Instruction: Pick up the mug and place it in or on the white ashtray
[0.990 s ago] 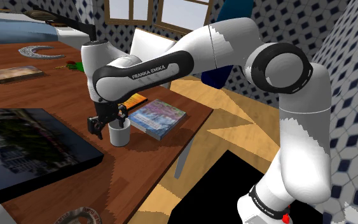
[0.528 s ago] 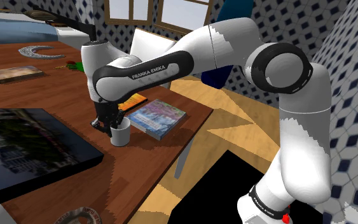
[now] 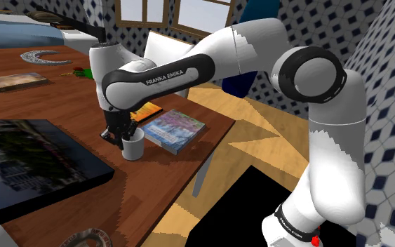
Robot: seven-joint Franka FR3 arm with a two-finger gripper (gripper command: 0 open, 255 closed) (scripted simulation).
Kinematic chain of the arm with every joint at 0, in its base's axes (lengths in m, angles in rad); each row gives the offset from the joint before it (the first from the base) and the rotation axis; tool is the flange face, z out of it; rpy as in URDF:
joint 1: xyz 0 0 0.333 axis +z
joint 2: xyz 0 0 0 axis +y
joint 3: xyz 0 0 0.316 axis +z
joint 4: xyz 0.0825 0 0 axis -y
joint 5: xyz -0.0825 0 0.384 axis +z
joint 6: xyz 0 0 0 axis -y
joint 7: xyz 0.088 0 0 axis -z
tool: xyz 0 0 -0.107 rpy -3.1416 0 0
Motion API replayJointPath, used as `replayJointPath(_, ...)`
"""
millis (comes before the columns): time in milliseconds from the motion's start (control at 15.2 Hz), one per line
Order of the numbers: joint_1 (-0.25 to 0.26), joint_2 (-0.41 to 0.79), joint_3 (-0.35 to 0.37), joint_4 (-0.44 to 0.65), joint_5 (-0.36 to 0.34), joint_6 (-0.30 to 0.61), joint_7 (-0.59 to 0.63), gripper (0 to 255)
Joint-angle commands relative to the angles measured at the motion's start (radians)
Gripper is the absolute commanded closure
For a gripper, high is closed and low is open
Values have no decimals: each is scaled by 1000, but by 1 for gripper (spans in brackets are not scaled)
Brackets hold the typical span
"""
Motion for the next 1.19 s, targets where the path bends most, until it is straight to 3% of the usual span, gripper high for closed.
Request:
replayJointPath(0, 0, -7, 2, 14, 3, -20, -3, 255)
replayJointPath(1122, 3, -60, 14, 157, 28, -211, -24, 255)
